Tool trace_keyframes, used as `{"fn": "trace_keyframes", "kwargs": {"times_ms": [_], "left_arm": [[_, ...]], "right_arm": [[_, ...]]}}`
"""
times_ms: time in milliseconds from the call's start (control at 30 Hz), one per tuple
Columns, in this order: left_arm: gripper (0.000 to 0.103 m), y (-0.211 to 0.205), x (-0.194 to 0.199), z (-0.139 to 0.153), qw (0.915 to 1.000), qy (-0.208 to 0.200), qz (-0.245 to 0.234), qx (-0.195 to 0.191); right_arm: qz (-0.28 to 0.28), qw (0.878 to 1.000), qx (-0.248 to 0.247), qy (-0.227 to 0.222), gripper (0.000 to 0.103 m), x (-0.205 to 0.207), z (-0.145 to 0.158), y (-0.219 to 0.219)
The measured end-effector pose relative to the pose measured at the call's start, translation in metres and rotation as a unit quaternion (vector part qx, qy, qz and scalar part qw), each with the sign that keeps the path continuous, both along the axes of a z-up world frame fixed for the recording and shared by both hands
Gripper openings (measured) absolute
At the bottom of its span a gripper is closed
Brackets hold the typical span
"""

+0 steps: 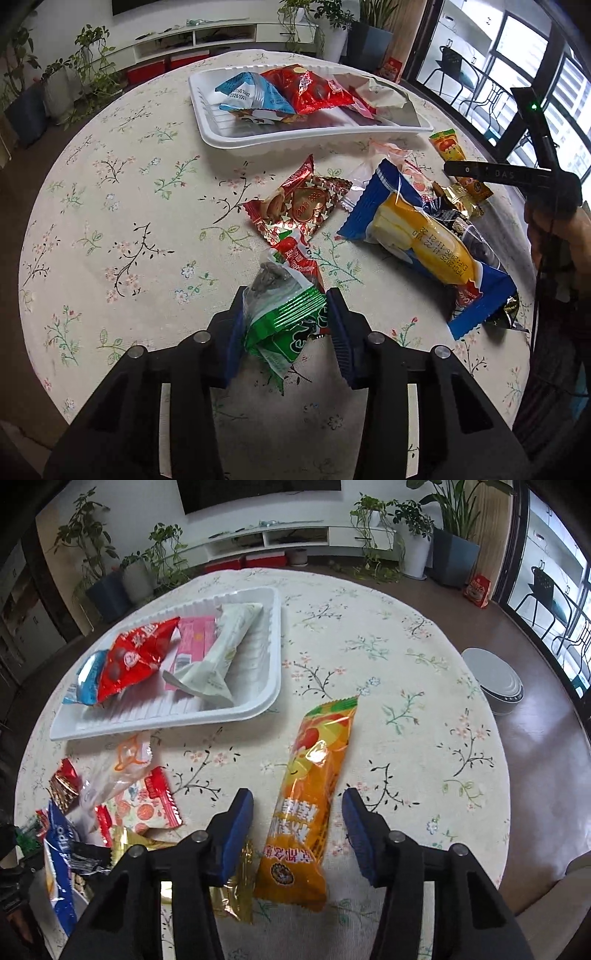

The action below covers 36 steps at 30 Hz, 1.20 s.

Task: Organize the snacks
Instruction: 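Grasp the green packet with left tool while right tool grasps orange stick packet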

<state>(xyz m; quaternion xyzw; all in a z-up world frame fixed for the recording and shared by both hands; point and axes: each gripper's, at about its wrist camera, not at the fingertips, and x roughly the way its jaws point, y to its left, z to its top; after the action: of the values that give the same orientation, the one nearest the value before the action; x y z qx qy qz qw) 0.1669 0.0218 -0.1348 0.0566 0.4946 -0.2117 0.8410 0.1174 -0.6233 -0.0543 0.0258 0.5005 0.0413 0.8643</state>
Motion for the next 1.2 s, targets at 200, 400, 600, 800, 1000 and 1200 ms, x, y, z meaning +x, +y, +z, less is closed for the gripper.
{"fn": "trace_keyframes", "kwargs": {"times_ms": [200, 400, 600, 800, 1000, 1200], "left_arm": [[0.038, 0.001, 0.002, 0.000, 0.9999, -0.004, 0.012, -0.010], [0.036, 0.007, 0.001, 0.000, 0.9990, -0.011, 0.032, -0.029], [0.028, 0.016, 0.003, 0.002, 0.9976, -0.019, 0.052, -0.042], [0.027, 0.028, 0.003, 0.008, 0.9952, -0.022, 0.069, -0.066], [0.027, 0.032, -0.003, 0.012, 0.9935, -0.024, 0.072, -0.084], [0.027, 0.048, -0.013, 0.030, 0.9885, -0.031, 0.082, -0.124]], "right_arm": [[0.006, 0.999, -0.028, -0.015, 0.039, -0.004, 0.000, 0.001], [0.017, 0.999, -0.042, -0.022, 0.028, -0.009, 0.000, 0.009], [0.017, 0.999, -0.037, -0.024, 0.020, -0.016, 0.002, 0.011], [0.006, 1.000, -0.015, -0.024, 0.018, -0.019, 0.006, 0.004], [-0.016, 0.999, 0.005, -0.038, 0.016, -0.021, 0.013, -0.007], [-0.039, 0.998, 0.029, -0.049, 0.016, -0.024, 0.020, -0.021]]}}
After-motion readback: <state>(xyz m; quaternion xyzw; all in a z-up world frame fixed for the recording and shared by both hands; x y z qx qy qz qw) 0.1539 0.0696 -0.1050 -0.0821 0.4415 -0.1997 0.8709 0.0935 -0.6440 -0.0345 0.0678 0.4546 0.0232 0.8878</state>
